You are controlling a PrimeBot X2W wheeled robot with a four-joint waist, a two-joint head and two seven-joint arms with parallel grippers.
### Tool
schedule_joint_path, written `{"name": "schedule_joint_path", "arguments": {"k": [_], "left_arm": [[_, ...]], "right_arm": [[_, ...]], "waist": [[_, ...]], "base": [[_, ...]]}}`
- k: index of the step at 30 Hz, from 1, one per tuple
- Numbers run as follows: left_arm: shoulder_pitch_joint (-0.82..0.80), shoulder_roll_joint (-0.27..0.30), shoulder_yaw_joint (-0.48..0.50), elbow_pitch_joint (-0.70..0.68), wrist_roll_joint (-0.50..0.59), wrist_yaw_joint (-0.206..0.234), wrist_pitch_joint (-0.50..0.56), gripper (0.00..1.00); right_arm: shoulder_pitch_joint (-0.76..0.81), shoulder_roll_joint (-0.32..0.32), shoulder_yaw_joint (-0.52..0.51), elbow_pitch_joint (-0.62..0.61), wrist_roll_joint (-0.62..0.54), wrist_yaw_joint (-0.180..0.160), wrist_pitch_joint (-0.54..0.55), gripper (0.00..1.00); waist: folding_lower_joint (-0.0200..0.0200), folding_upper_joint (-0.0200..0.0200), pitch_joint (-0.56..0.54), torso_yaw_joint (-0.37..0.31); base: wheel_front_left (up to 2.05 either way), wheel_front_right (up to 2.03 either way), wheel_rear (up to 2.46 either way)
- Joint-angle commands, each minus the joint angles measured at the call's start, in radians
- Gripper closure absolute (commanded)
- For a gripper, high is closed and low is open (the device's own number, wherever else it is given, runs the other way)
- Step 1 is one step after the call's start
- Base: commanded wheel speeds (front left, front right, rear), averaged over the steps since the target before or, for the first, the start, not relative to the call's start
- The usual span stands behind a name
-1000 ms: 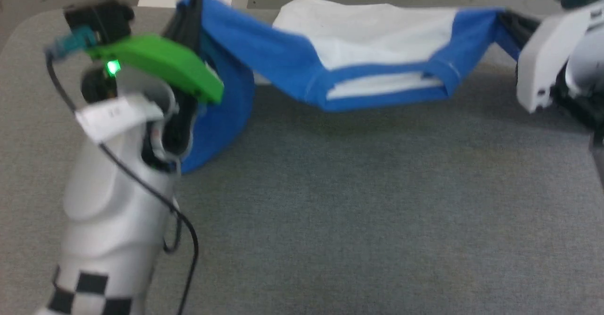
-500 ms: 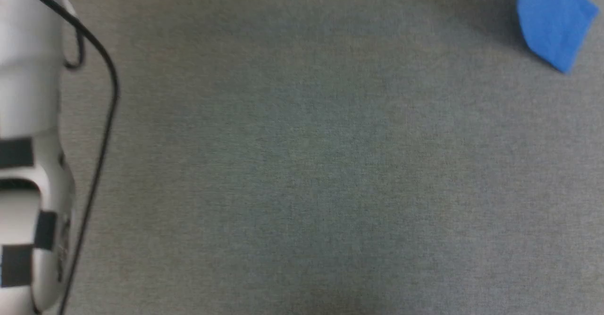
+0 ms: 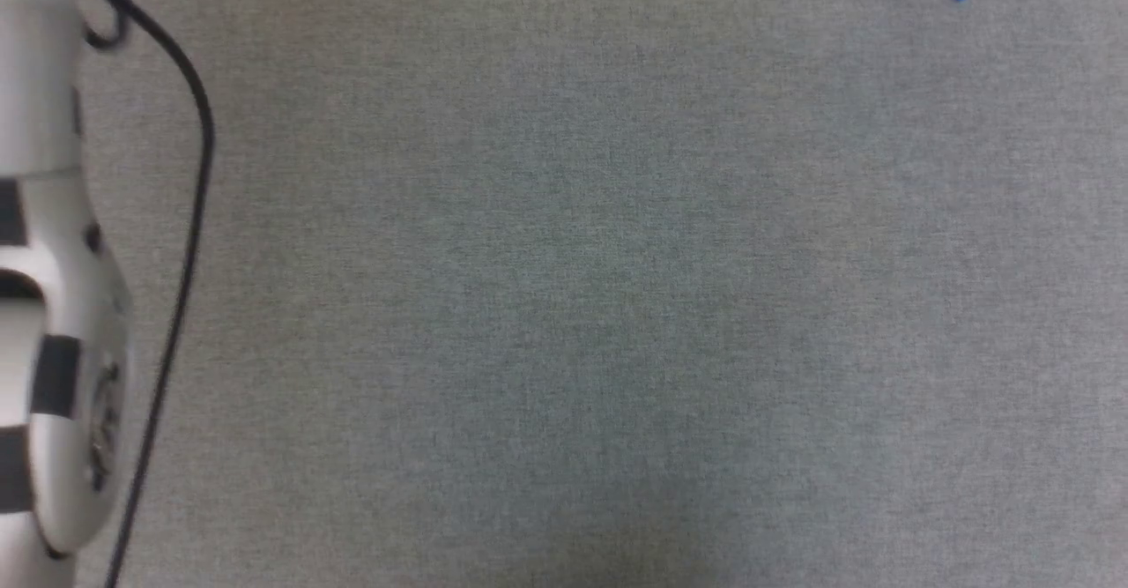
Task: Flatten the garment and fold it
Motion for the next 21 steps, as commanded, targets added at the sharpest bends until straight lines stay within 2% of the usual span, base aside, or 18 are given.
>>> {"name": "schedule_joint_path", "arguments": {"k": [1, 6, 12, 17, 21], "left_arm": [[0.047, -0.003, 0.007, 0.017, -0.013, -0.012, -0.014, 1.00], [0.235, -0.021, 0.021, 0.055, -0.055, -0.052, -0.046, 1.00], [0.509, -0.044, 0.019, 0.022, -0.093, -0.091, -0.059, 1.00], [0.801, -0.059, 0.025, -0.077, -0.122, -0.068, -0.051, 1.00], [1.070, -0.072, 0.040, -0.186, -0.159, -0.022, -0.018, 1.00]], "right_arm": [[0.049, -0.024, 0.022, -0.009, 0.020, -0.002, -0.018, 1.00], [0.264, -0.103, 0.116, -0.058, 0.127, -0.002, -0.051, 1.00], [0.580, -0.162, 0.154, -0.155, 0.261, -0.002, -0.051, 1.00], [0.878, -0.175, 0.129, -0.242, 0.333, -0.002, -0.026, 1.00], [1.106, -0.161, 0.083, -0.289, 0.356, -0.002, 0.004, 1.00]], "waist": [[-0.0003, 0.0000, -0.055, 0.022], [-0.0003, 0.0000, -0.196, 0.044], [-0.0003, 0.0000, -0.364, 0.067], [-0.0003, 0.0000, -0.457, 0.072], [-0.0003, 0.0000, -0.499, 0.069]], "base": [[0.00, 0.00, 0.00], [0.00, 0.00, 0.00], [0.00, 0.00, 0.00], [0.00, 0.00, 0.00], [0.00, 0.00, 0.00]]}}
